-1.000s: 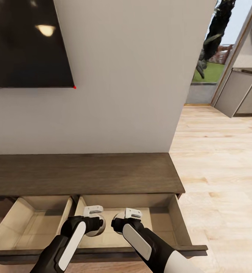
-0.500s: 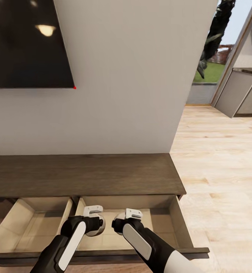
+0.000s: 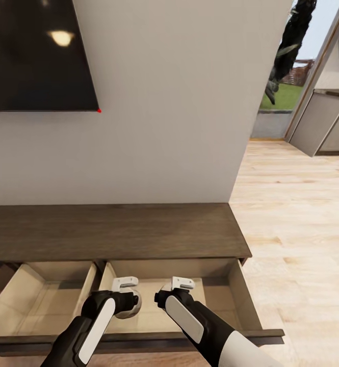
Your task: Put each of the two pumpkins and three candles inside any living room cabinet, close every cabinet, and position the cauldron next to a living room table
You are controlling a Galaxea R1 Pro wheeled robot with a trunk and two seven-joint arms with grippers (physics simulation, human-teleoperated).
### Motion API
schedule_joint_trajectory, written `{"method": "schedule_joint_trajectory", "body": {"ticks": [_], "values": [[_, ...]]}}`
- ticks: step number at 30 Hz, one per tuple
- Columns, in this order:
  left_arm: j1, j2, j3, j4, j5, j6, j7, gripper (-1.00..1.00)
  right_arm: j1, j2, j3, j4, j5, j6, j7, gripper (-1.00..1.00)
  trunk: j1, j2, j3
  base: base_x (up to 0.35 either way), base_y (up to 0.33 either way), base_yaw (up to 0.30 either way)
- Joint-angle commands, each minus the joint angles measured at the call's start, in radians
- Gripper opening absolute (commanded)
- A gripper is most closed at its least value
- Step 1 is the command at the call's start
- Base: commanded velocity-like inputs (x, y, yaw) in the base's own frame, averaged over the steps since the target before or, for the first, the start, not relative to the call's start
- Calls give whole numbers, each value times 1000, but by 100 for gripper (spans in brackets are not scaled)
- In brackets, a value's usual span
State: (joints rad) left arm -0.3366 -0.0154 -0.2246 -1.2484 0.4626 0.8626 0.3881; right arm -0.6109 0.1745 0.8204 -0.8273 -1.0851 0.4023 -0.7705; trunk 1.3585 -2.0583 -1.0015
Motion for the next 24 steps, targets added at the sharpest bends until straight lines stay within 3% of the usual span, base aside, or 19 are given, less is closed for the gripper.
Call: {"method": "schedule_joint_trajectory", "body": {"ticks": [1,7,13,21,24], "values": [[-1,0,-1,-1,10,2,9,-100,-1,0,2,-1,-4,3,-6,-100,4,-8,-4,0,0,0],[-1,0,-1,0,11,-36,9,-100,-1,0,6,-7,-4,-2,-4,-100,27,-50,-23,0,0,0],[-1,1,0,-3,10,-52,14,-100,-1,0,49,-13,-3,-7,-3,-100,50,-92,-42,0,0,0],[-4,0,0,0,10,-44,20,-100,-1,0,54,-15,-2,-11,0,-100,80,-148,-67,0,0,0],[-4,-1,-1,-5,11,-44,21,-100,-1,0,54,-15,-2,-11,2,-100,80,-148,-67,0,0,0]]}}
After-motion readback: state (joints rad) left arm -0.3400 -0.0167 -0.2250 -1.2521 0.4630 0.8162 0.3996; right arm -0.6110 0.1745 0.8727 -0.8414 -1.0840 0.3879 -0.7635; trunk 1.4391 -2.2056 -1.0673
